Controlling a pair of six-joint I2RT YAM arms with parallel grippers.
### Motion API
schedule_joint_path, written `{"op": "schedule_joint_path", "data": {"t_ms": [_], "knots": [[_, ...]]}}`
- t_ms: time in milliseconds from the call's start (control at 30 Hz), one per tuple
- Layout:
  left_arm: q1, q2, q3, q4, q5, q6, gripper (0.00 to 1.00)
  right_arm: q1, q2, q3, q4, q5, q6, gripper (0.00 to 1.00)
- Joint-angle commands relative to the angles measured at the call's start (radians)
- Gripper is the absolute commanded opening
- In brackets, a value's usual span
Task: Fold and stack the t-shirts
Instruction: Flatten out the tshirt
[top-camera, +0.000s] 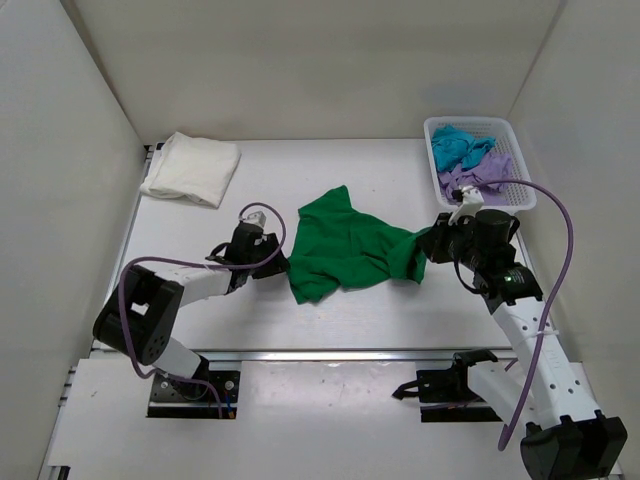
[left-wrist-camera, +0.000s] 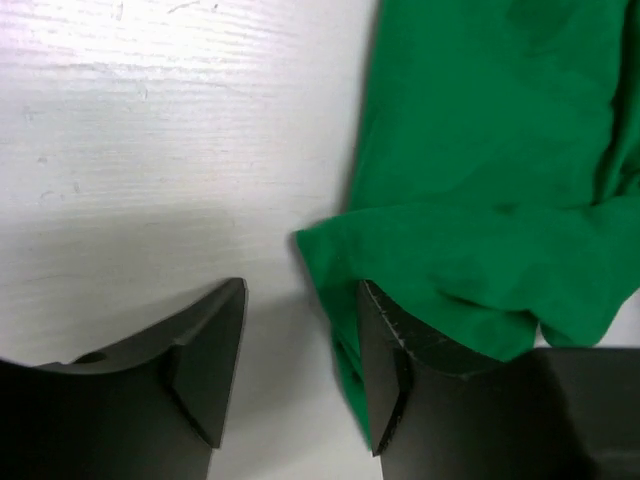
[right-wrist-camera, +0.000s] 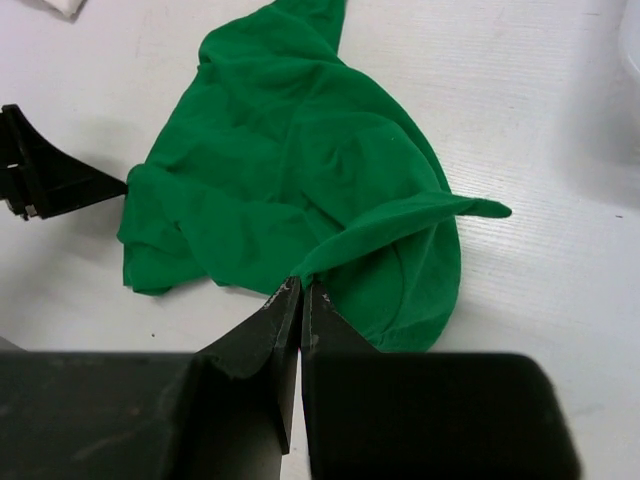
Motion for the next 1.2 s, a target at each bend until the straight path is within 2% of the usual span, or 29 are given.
{"op": "schedule_joint_path", "data": {"t_ms": [0, 200, 300, 367, 433, 500, 667, 700, 800, 933, 1033, 1167], "knots": [[0.014, 0.006, -0.005, 0.083, 0.009, -0.025, 0.58, 0.001, -0.008, 0.007, 0.054, -0.024, -0.009, 0.0], [-0.009, 0.051, -0.004, 0.13, 0.038, -0.067, 0.56, -0.01, 0.006, -0.01, 0.065, -0.043, -0.015, 0.0], [-0.019, 0.084, 0.01, 0.153, 0.045, -0.084, 0.51, 0.004, 0.001, -0.014, 0.066, -0.038, -0.001, 0.0], [-0.014, 0.101, 0.004, 0.17, 0.057, -0.088, 0.43, 0.004, 0.003, -0.011, 0.069, -0.035, -0.001, 0.0], [-0.008, 0.101, -0.011, 0.184, 0.064, -0.099, 0.3, 0.004, 0.009, -0.011, 0.071, -0.044, -0.001, 0.0], [-0.003, 0.081, -0.015, 0.181, 0.054, -0.1, 0.24, 0.004, 0.012, -0.007, 0.069, -0.052, -0.004, 0.0], [0.003, -0.017, 0.024, 0.095, 0.023, -0.077, 0.15, 0.019, 0.018, 0.011, 0.054, -0.036, -0.007, 0.01], [0.007, -0.053, 0.033, 0.066, 0.021, -0.062, 0.1, 0.022, 0.016, 0.027, 0.059, -0.03, -0.012, 0.0], [0.026, -0.159, 0.065, -0.009, 0.002, -0.055, 0.0, 0.04, 0.032, 0.111, 0.03, -0.009, -0.015, 0.0], [0.063, -0.293, 0.133, -0.122, 0.009, -0.03, 0.0, 0.086, 0.052, 0.24, -0.012, 0.04, -0.036, 0.0], [0.144, -0.397, 0.214, -0.212, 0.073, -0.025, 0.0, 0.151, 0.07, 0.375, -0.058, 0.101, -0.064, 0.0], [0.291, -0.534, 0.407, -0.322, 0.117, -0.002, 0.0, 0.273, 0.11, 0.641, -0.168, 0.297, -0.114, 0.0]]}}
